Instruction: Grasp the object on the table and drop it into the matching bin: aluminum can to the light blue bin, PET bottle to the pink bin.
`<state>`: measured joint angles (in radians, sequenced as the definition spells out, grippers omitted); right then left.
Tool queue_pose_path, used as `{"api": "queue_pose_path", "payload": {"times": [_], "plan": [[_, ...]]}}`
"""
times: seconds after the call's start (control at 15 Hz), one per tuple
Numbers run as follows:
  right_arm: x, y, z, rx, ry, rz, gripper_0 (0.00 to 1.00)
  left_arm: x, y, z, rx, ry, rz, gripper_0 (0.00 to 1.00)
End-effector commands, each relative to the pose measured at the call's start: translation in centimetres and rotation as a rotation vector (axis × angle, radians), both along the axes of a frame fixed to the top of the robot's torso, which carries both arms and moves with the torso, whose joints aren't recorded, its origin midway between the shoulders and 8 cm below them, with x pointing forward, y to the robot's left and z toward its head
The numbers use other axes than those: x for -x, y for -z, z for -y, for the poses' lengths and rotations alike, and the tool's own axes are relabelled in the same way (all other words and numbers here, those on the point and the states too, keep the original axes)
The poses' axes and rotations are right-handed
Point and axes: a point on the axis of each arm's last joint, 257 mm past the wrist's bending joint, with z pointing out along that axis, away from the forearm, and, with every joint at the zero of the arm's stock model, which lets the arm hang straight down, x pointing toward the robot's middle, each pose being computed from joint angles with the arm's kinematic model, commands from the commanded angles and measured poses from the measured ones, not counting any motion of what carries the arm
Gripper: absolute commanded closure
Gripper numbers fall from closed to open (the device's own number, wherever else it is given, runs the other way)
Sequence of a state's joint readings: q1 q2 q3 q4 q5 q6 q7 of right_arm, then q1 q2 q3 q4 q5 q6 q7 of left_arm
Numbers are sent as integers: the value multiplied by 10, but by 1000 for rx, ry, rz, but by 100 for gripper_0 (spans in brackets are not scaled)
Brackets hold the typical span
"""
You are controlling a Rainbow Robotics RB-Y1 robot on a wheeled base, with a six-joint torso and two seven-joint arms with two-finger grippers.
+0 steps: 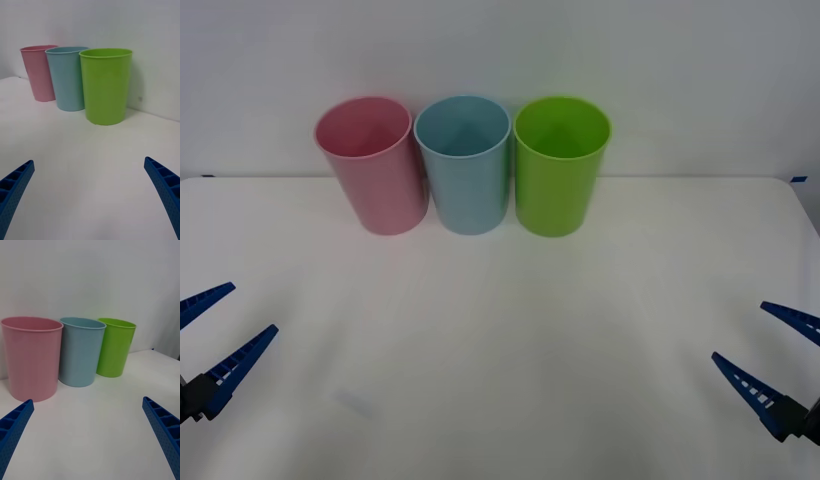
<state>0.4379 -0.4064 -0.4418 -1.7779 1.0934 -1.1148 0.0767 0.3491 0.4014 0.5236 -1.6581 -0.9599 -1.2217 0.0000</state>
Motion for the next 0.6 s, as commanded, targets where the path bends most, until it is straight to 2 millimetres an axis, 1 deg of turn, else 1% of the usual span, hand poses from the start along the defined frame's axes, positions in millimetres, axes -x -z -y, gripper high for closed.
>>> {"api": "queue_pose_path", "payload": {"times": [0.07, 0.4, 0.6], "plan": [[7, 6, 2, -4, 4, -19, 0, 0, 0, 0, 0, 0, 0, 0], [17, 14, 4, -2, 5, -44, 0, 0, 0, 0, 0, 0, 0, 0], [17, 14, 4, -1, 5, -45, 0, 0, 0, 0, 0, 0, 0, 0]]}}
